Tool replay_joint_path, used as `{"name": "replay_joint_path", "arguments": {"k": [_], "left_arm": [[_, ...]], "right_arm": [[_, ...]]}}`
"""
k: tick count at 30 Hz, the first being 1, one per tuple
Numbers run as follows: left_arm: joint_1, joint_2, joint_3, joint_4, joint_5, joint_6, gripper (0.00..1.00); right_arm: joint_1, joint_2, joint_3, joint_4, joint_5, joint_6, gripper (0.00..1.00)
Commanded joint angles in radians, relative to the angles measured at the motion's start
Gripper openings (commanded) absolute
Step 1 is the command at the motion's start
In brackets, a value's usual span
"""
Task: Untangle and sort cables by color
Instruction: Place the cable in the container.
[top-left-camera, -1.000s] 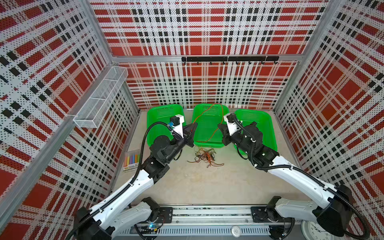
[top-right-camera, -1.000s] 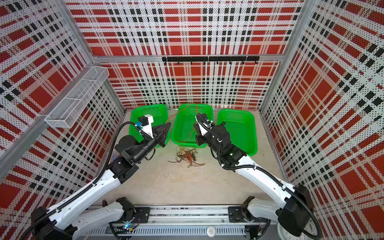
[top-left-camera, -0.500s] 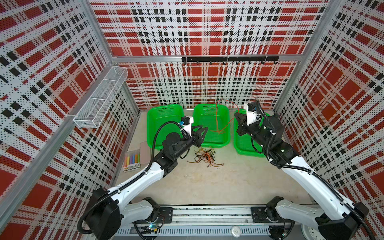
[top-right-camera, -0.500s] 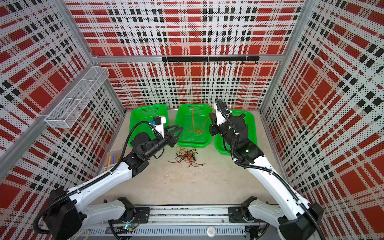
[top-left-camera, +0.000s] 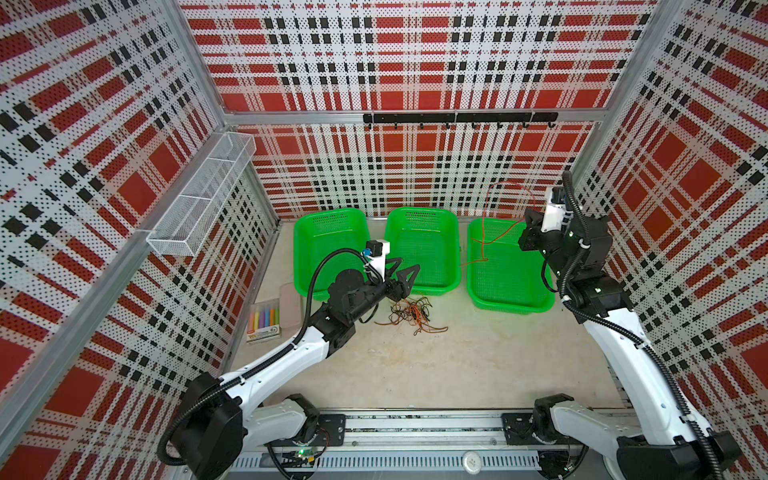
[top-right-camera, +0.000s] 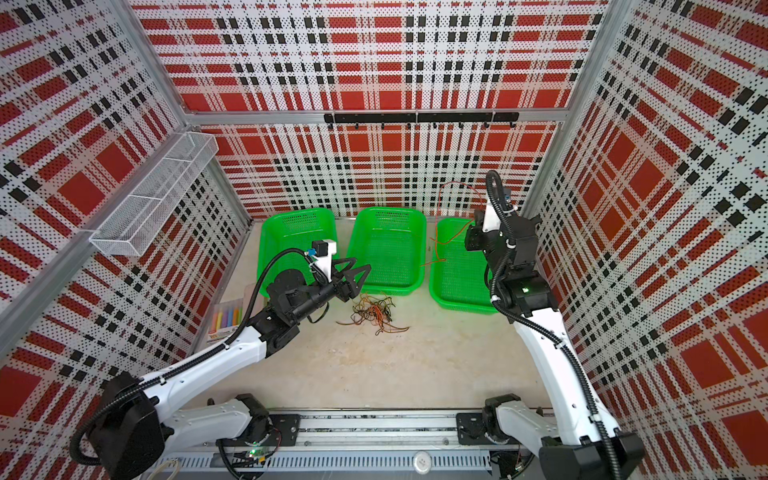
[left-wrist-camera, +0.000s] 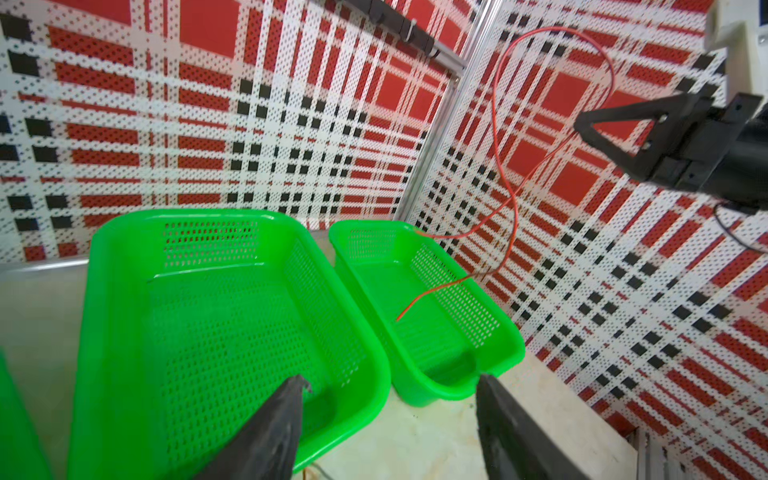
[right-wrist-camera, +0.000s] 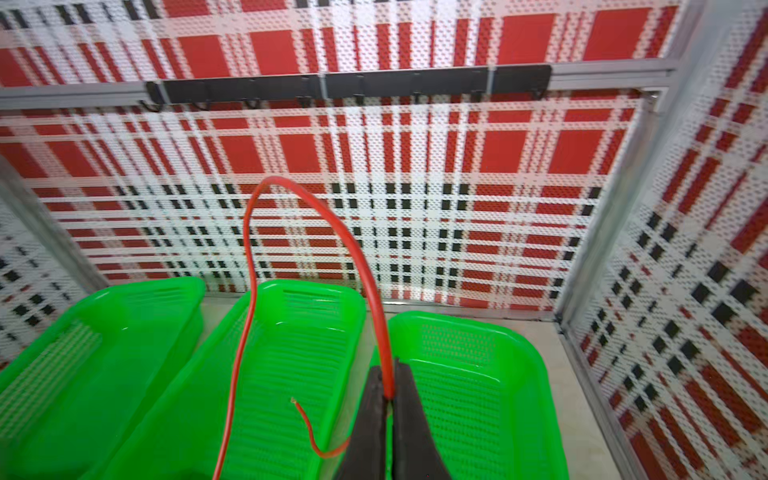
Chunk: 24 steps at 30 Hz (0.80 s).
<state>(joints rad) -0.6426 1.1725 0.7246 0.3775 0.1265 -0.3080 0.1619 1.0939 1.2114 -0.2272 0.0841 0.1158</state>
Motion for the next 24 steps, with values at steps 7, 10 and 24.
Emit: {"name": "replay_joint_path", "arguments": {"k": [7, 10, 24], "left_arm": [[-0.056, -0.047, -0.066, -0.152, -0.213, 0.091, 0.69], [-0.076, -0.046, -0.078, -0.176, -0.252, 0.112, 0.7], [-0.094, -0.086, -0.164, -0.234, -0.297, 0.053, 0.68]], "right_arm": [[-0.107, 0.103, -0.12, 0.073, -0.032, -0.058, 0.0], [-0.108, 0.159, -0.151, 0.105, -0.012, -0.078, 0.0], [-0.146, 0.537, -0.143, 0.06, 0.103, -0.036, 0.11]]}}
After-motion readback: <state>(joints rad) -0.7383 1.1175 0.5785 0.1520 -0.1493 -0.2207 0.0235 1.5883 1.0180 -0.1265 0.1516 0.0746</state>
